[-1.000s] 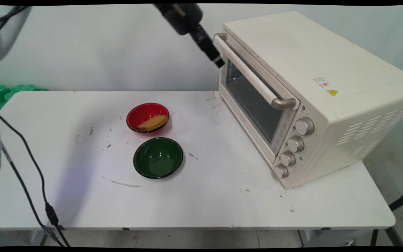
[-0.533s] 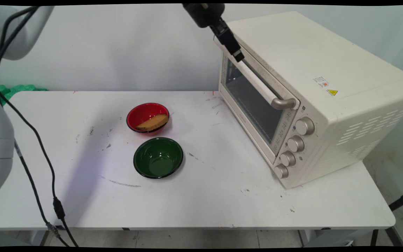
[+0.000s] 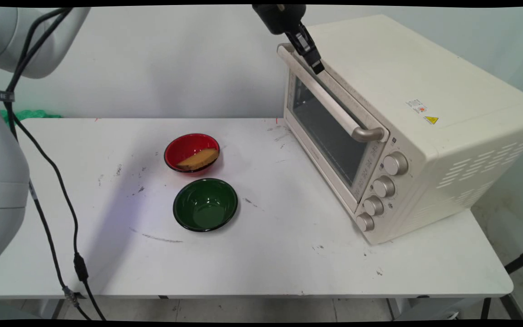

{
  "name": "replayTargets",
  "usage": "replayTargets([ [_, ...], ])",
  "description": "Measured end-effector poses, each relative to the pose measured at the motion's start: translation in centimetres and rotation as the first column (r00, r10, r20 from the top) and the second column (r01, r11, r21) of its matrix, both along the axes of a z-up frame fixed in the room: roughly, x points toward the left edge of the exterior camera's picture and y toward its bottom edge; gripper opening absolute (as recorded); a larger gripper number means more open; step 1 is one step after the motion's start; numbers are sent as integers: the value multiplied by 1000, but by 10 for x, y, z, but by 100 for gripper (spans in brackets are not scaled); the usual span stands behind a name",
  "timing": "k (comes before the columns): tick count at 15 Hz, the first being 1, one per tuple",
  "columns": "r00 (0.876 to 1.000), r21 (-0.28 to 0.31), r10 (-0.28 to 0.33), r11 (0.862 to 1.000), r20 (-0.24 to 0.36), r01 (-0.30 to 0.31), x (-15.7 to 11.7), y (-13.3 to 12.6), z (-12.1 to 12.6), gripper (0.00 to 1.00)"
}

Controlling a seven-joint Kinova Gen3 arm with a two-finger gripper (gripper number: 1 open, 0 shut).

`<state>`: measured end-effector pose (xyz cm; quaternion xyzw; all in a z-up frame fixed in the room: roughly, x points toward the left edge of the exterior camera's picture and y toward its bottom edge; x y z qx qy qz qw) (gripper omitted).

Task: Open the oven

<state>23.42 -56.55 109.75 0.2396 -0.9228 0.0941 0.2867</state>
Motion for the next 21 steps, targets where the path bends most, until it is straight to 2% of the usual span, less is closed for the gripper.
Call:
replayTargets([
  [4, 999, -1, -23, 1000, 29, 23, -10, -2, -1, 0],
  [13, 1000, 4, 2, 1000, 10, -2, -21, -20, -4, 0],
  [21, 999, 20, -19, 1000, 28, 19, -20, -13, -11, 0],
])
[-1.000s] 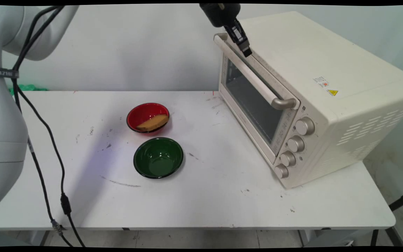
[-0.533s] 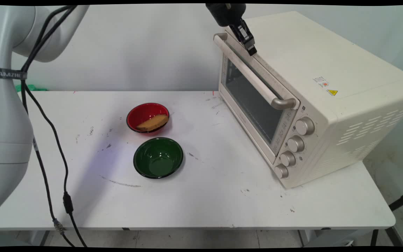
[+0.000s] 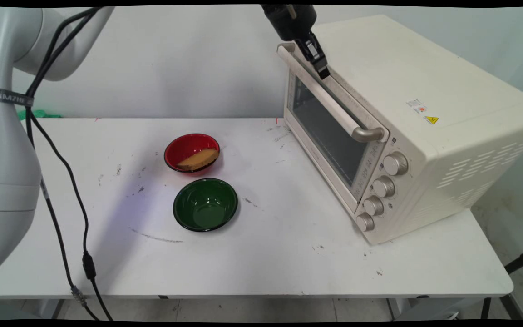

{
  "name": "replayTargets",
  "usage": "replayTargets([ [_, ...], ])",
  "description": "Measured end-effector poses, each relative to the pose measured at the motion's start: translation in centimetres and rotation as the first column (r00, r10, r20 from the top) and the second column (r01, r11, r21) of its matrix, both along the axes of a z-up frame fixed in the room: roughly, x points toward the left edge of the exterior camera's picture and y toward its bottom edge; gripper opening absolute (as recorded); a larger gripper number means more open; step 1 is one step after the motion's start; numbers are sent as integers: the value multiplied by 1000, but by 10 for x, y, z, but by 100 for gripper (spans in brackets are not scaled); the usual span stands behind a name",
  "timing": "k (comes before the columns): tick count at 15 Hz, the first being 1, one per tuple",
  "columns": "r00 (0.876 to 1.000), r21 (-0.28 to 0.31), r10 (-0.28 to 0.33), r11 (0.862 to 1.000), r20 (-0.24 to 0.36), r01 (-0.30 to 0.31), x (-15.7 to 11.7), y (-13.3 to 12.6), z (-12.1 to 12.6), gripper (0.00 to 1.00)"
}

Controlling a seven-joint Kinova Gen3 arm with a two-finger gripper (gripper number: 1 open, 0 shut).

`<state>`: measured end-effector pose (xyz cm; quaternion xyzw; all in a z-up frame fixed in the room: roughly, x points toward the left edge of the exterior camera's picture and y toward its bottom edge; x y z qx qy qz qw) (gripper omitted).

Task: Open the oven

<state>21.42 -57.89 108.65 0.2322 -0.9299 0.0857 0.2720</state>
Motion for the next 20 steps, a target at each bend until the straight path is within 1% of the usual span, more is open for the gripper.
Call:
replayTargets([
  [9, 1000, 9, 8, 1000, 8, -8, 7, 10, -22, 0],
  [13, 1000, 8, 11, 1000, 18, -11, 15, 18, -33, 0],
  [16, 1000, -5, 6, 1000, 28, -5, 23, 27, -38, 0],
  [20, 999, -34, 0, 999, 39, 1, 39, 46, -43, 0],
])
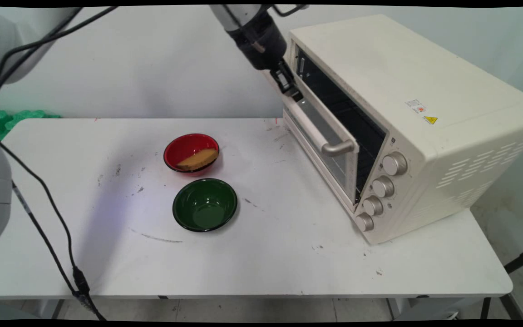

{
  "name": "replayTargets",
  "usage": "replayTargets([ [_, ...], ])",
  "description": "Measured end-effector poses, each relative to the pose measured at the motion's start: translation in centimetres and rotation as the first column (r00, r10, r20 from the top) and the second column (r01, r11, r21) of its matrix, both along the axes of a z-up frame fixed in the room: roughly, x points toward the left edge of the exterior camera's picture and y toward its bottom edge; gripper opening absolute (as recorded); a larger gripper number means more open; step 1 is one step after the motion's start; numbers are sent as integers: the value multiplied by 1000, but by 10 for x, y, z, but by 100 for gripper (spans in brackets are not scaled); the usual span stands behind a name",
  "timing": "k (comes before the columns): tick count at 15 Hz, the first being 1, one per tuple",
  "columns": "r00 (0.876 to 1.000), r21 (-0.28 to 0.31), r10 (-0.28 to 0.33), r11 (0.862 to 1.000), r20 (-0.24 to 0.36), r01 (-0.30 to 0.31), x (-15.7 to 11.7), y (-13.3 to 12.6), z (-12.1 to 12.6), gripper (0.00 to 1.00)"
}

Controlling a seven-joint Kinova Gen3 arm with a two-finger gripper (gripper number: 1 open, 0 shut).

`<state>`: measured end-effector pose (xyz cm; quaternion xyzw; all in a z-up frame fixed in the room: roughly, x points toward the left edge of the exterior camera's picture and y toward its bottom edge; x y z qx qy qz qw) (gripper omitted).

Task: Open the oven

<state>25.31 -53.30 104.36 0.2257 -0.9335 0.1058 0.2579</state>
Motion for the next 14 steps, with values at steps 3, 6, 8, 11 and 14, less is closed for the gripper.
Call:
replayTargets([
  [3, 1000, -17, -4, 1000, 4, 4, 15, 16, -6, 0],
  [6, 1000, -32, -5, 999, 6, 6, 31, 31, -15, 0],
  [8, 1000, -37, 0, 999, -1, 0, 42, 41, -22, 0],
  [11, 999, -41, 23, 999, -36, -24, 62, 56, -37, 0],
  [14, 996, -44, 37, 998, -83, -40, 80, 67, -52, 0],
])
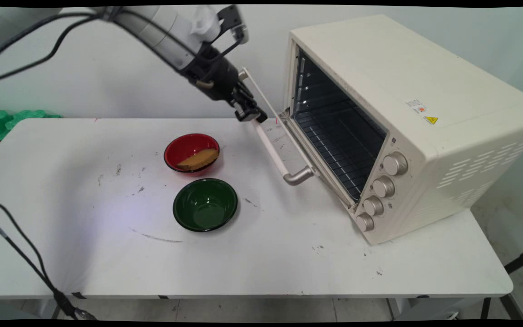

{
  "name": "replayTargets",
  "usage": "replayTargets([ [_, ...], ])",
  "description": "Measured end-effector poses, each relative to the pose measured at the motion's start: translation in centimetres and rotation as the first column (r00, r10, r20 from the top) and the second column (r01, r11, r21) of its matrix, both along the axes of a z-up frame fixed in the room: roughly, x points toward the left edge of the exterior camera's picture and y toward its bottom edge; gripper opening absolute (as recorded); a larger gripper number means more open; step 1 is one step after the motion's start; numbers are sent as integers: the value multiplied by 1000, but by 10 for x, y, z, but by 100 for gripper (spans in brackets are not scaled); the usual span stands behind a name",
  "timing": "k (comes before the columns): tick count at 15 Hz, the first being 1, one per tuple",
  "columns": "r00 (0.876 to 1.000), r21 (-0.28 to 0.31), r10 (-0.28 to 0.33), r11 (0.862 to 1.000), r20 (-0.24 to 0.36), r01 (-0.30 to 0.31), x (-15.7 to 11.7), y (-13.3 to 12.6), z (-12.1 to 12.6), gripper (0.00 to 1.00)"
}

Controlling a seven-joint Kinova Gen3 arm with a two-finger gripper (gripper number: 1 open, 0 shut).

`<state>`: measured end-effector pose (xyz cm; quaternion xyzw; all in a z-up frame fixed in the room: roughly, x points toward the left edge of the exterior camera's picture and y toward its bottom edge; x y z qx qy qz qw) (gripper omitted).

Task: Open the oven

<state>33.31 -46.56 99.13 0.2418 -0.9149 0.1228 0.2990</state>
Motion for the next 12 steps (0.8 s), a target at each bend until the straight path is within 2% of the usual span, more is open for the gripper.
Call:
replayTargets([
  [5, 996, -15, 24, 1000, -88, -25, 28, 14, -29, 0],
  [12, 981, -46, 38, 998, -189, -48, 61, 32, -68, 0],
])
